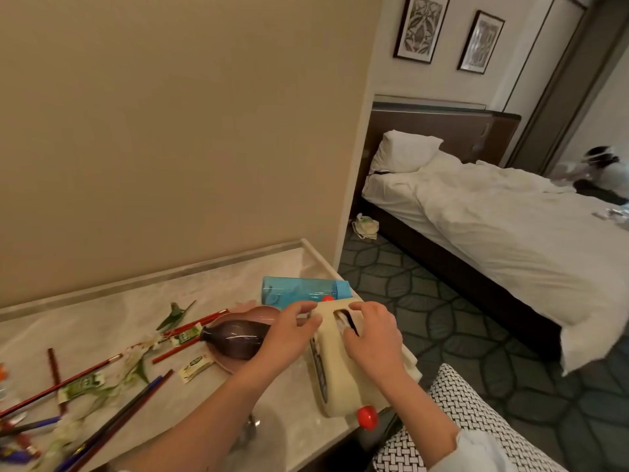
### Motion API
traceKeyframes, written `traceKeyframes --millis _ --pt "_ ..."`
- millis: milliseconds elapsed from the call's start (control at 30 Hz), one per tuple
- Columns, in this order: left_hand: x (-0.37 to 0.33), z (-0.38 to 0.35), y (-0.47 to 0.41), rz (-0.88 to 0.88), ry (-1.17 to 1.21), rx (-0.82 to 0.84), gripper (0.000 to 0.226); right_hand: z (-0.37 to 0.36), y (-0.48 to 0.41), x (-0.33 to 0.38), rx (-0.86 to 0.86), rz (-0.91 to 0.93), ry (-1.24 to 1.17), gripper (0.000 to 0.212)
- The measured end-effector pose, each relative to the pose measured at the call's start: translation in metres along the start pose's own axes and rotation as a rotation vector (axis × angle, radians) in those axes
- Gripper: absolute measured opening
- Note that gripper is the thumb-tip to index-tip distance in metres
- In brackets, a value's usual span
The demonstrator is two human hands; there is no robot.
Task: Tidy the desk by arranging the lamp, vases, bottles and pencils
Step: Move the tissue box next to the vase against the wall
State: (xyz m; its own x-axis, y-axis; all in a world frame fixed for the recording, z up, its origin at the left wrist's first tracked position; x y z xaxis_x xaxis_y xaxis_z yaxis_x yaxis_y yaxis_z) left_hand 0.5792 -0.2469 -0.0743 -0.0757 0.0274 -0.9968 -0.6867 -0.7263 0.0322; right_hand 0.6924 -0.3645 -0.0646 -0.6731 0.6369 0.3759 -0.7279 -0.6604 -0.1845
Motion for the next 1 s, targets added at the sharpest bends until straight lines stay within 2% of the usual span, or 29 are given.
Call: traceKeyframes --millis 100,167,333,467,600,833,1000 --pt "0.004 -0.014 -0.008 0.027 -0.082 0.0 0.044 -0.005 0.0 -0.011 0.157 0.01 -0.076 0.059" --pt "0.006 -0.019 -0.012 0.045 -0.152 -0.015 0.05 -0.006 0.0 -0.015 0.202 0.012 -0.07 0.063" --pt "0.009 -0.028 -0.018 0.065 -0.219 -0.051 0.057 -0.002 -0.006 -0.013 0.197 0.034 -0.048 0.052" --pt "0.001 -0.02 -0.019 -0.021 -0.199 -0.103 0.046 0.01 -0.021 -0.007 0.244 0.049 0.009 0.063" --pt "-0.017 0.001 -0.021 -0.191 -0.23 -0.165 0.034 0.031 -0.046 0.016 0.252 0.086 -0.007 0.062" --pt "-0.051 0.058 -0.015 -0.32 -0.19 -0.29 0.027 0.043 -0.08 0.089 0.271 0.299 -0.043 0.058" --pt "-0.063 0.122 0.007 -0.311 -0.365 -0.33 0.031 0.03 -0.088 0.161 0.302 0.536 -0.033 0.053"
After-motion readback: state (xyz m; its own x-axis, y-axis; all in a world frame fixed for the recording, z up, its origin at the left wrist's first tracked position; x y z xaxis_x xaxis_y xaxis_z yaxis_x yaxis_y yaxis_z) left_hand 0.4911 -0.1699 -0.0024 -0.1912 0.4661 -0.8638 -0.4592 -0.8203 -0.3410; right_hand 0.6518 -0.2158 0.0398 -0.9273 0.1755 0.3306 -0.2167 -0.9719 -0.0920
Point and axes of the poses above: each hand's wrist, its own y-axis away from the middle knuckle, its own z-axis out of the back of the hand, x = y × z, the point moved 1 cm from there along -y, towards the middle knuckle, and after that the axes turned 11 degrees about y, right-handed, at the moved point
